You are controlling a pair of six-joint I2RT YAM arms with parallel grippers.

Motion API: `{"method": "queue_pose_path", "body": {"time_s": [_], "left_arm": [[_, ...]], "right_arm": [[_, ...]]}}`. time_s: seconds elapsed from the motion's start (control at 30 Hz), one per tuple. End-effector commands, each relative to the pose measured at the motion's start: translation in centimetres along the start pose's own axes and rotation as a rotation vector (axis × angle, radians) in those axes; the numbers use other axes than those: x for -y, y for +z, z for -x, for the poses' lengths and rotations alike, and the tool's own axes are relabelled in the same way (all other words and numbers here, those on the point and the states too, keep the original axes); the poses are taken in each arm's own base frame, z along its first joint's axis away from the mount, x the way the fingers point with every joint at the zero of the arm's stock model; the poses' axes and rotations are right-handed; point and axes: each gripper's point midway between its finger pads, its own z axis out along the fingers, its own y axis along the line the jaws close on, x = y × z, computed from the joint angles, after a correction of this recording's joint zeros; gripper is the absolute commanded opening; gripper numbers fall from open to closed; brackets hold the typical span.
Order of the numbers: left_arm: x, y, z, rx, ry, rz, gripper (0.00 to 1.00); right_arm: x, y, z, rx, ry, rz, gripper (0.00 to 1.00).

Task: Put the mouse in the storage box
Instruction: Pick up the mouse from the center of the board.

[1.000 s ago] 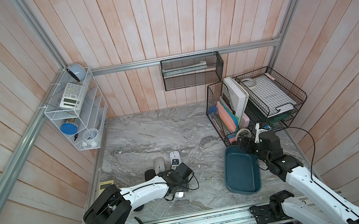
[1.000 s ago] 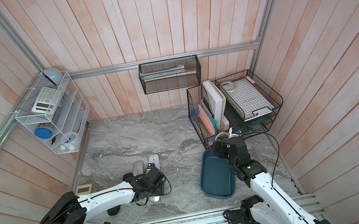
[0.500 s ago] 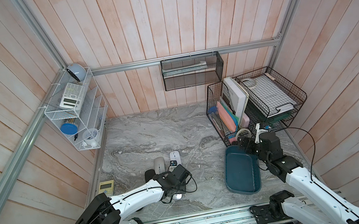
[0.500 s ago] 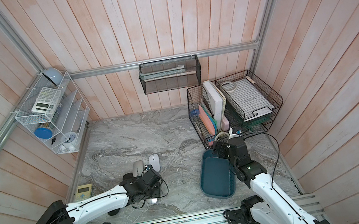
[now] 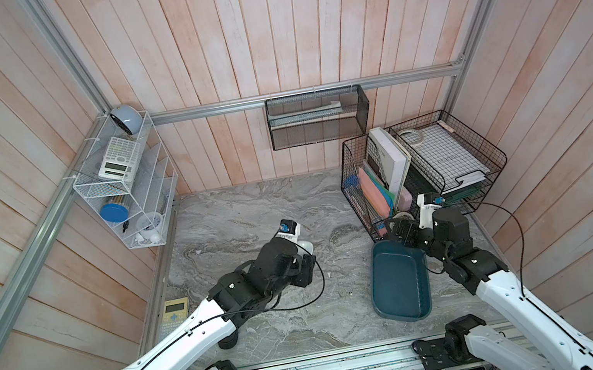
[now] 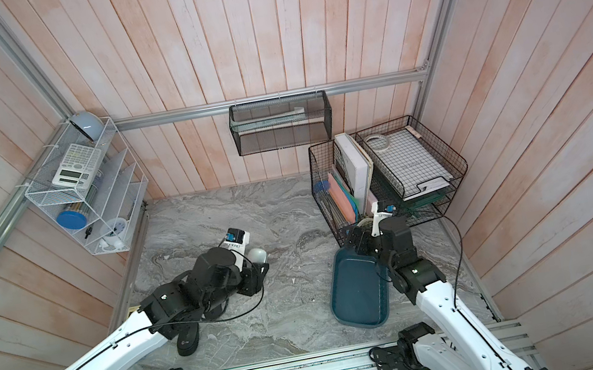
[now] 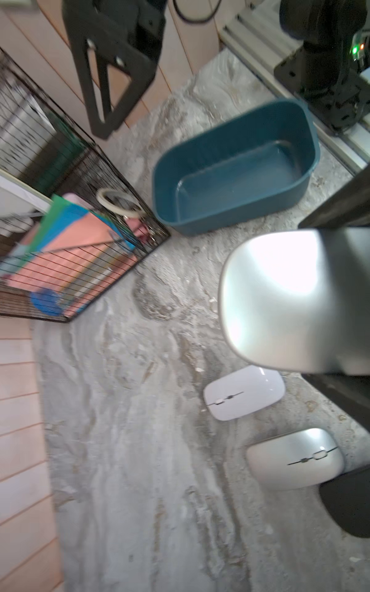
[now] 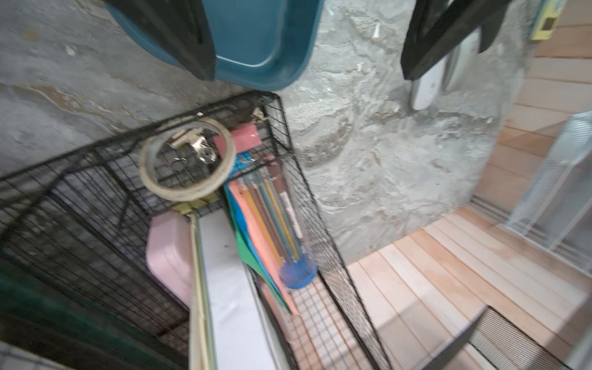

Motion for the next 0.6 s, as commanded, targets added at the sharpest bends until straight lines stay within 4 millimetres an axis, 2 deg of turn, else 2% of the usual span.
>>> {"method": "queue_pose_path", "body": {"time_s": [0.0, 0.1, 0.23, 0.43, 0.57], "left_arm": [[1.1, -2.3, 2.6, 0.036, 0.149, -0.043, 0.57], [1.4, -3.3, 4.0, 0.051, 0.272, -0.034, 0.57], [1.4, -3.5, 3.4, 0.084, 0.456, -0.050, 0.52], [1.8, -2.4, -0.5, 0.064, 0.646, -0.126, 0.51], [2.5, -2.2, -2.8, 0.049, 0.752, -0.190, 0.51]], "right_arm": [[-3.9, -1.8, 0.1, -0.070, 0.040, 0.169, 0.95], [-6.4, -3.1, 0.7, -0.096, 0.078, 0.272, 0.93], [-9.4, -4.6, 1.3, -0.135, 0.103, 0.387, 0.91], [-13.7, -6.3, 0.5, -0.232, 0.046, 0.487, 0.90], [-16.7, -6.5, -1.4, -0.321, -0.026, 0.540, 0.88]]}}
